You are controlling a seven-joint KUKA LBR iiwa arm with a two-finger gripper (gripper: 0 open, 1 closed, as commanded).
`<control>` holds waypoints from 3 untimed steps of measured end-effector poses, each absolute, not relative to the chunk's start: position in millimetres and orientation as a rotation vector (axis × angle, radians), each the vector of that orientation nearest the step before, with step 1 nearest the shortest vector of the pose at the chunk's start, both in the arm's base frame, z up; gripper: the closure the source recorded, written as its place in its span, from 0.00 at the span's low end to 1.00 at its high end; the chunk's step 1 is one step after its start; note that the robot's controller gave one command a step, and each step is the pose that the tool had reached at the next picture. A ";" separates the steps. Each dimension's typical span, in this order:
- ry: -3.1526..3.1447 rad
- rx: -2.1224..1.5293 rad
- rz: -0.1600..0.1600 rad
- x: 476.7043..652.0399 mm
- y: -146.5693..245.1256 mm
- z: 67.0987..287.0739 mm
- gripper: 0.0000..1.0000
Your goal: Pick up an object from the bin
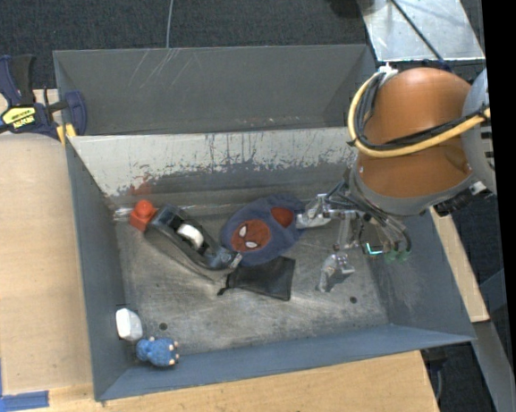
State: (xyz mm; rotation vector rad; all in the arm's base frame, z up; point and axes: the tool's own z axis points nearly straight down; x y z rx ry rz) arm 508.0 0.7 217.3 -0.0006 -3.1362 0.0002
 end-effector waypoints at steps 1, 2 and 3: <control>-3.093 -0.627 -0.005 547.7 28.7 79.1 0.00; -3.125 -0.640 -0.006 555.2 24.8 82.9 1.00; -3.045 -0.872 -0.004 564.3 31.2 81.6 1.00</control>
Offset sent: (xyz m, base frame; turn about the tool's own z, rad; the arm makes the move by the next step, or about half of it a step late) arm 0.0338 0.0288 -0.1473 0.4004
